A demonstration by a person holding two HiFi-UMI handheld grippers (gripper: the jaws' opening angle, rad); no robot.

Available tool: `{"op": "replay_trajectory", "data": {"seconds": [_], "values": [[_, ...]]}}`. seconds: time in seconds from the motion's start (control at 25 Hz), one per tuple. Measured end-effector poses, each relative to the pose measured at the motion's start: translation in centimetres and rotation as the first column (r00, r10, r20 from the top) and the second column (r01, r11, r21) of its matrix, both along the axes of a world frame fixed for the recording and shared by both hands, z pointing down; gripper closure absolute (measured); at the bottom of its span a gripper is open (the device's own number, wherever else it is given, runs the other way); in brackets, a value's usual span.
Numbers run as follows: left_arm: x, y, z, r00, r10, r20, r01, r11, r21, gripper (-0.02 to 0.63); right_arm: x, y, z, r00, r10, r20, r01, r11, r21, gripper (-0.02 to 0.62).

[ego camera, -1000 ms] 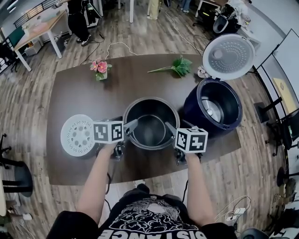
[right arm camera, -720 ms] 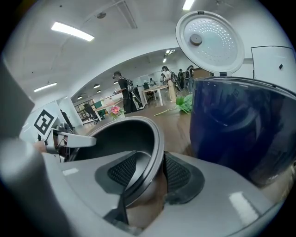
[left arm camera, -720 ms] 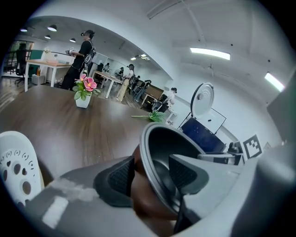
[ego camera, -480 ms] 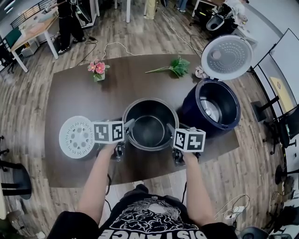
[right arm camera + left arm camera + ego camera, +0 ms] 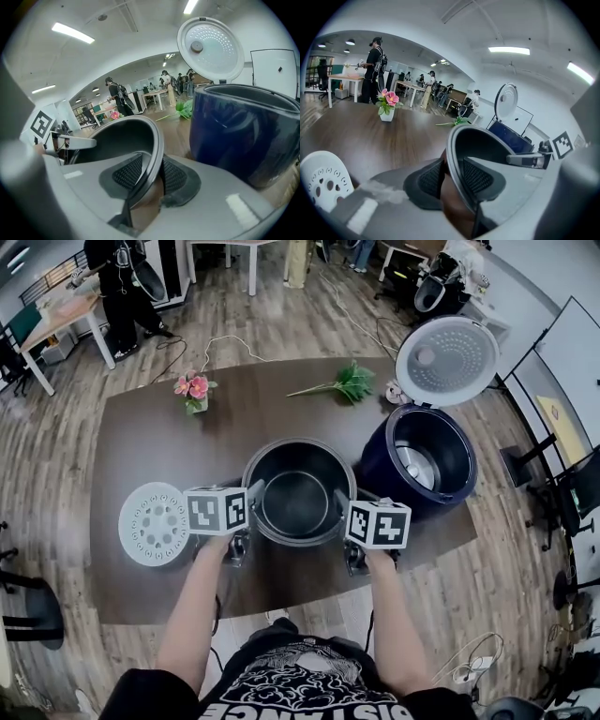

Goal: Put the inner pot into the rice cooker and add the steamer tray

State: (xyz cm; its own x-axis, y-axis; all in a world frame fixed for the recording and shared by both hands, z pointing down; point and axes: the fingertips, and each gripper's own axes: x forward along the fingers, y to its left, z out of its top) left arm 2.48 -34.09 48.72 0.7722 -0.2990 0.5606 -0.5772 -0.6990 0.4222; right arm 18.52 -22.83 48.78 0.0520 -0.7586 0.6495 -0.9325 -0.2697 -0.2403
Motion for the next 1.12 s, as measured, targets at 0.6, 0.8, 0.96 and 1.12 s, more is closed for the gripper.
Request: {"op": "replay_trajectory", "data": {"seconds": [0.6, 0.8, 0.96, 1.12], "values": [[1.3, -1.6, -9.0, 0.994, -0.008, -0.108, 0.029, 0.981, 0.193, 0.495, 1.2, -1.1, -8.7, 0.996, 0.015, -0.093, 0.001, 0.985, 0.175, 0.479], [2.4, -1.5, -12.5, 0.987, 0.004, -0.158, 0.036, 0.967, 0.251, 0.5, 2.1, -0.8, -11.8, 0.992, 0.039, -0.117, -0.01, 0.971, 0.237, 0.479], [3.6, -1.2, -14.8, 0.985, 0.015, -0.173, 0.036, 0.957, 0.287, 0.505, 3.2, -0.2, -13.6, 0.991, 0.058, -0.122, -0.024, 0.964, 0.264, 0.479], [4.7, -0.7, -16.7, 0.984, 0.025, -0.176, 0.036, 0.941, 0.336, 0.514, 4.2, 0.3, -15.2, 0.989, 0.072, -0.132, -0.03, 0.955, 0.294, 0.479]]}}
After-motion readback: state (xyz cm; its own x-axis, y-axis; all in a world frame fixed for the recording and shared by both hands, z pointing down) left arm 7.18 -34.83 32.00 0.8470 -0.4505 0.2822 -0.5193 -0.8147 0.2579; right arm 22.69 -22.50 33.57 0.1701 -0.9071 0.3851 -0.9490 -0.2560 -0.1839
